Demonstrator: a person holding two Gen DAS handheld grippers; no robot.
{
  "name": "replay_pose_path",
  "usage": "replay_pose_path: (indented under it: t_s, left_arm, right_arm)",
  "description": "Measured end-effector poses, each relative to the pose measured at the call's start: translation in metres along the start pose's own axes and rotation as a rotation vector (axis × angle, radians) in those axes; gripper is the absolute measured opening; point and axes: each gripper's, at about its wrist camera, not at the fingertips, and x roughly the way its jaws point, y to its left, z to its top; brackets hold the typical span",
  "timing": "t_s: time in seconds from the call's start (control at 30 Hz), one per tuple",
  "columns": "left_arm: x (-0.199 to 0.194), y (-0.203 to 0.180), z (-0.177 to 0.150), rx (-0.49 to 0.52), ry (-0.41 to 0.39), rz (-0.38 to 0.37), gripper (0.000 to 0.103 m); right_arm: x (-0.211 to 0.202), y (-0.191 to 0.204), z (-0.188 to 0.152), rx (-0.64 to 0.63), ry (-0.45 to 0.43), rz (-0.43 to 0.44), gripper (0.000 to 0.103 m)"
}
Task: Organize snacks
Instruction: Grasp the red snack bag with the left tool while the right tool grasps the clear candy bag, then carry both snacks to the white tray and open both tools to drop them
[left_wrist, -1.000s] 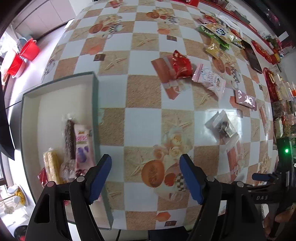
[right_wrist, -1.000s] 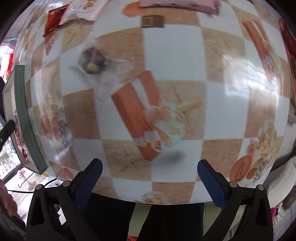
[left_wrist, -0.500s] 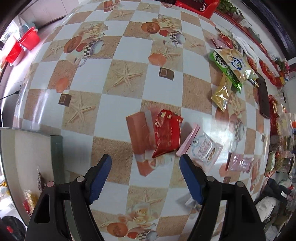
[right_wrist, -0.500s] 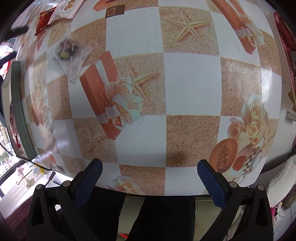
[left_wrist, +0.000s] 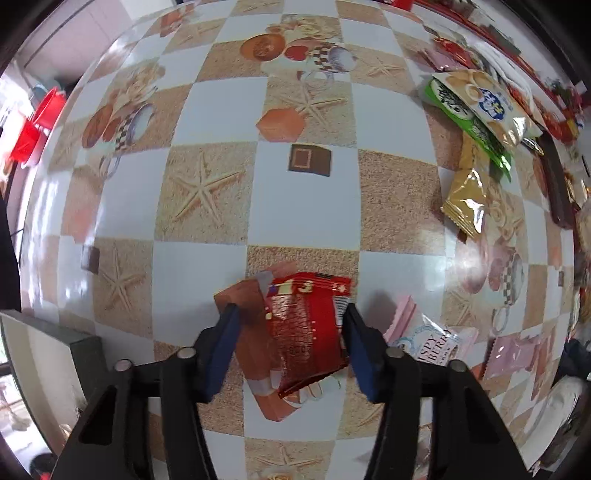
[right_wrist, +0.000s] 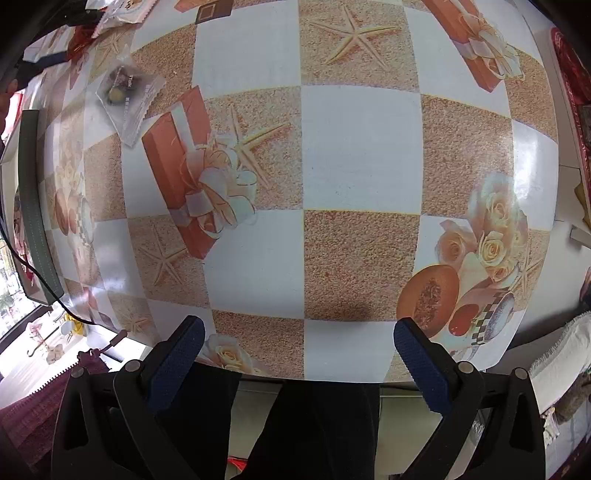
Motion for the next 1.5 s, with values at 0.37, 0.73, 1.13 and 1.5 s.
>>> replay_pose_path:
  t_s: [0.37,0.73,1.13,1.5]
  left_arm:
    - [-0.006,0.014,-0.095,0.079,0.001,0.021,0.030]
    - [-0.011,0.063,-0.194,-0.010,0.051,0.013,0.030]
    - [-0.009,0.062,-0.173,0.043,0.031,0.015,0.034]
    - [-0.021,0.058,-0.190,0.085,0.059,-0.043,0.028]
  right_arm:
    - [-0.005,0.025,0.013,-0.059,-0.029,-0.048,0.103]
    - [-0.027,0.115,0.086,-0.347,-0.170,-0.183,0.103]
    - [-0.031,0.153,0.098,-0.436,-0.225,-0.262,0.030]
    - [-0.029,0.096,0.044,-0.242,-0.138,-0.090,0.030]
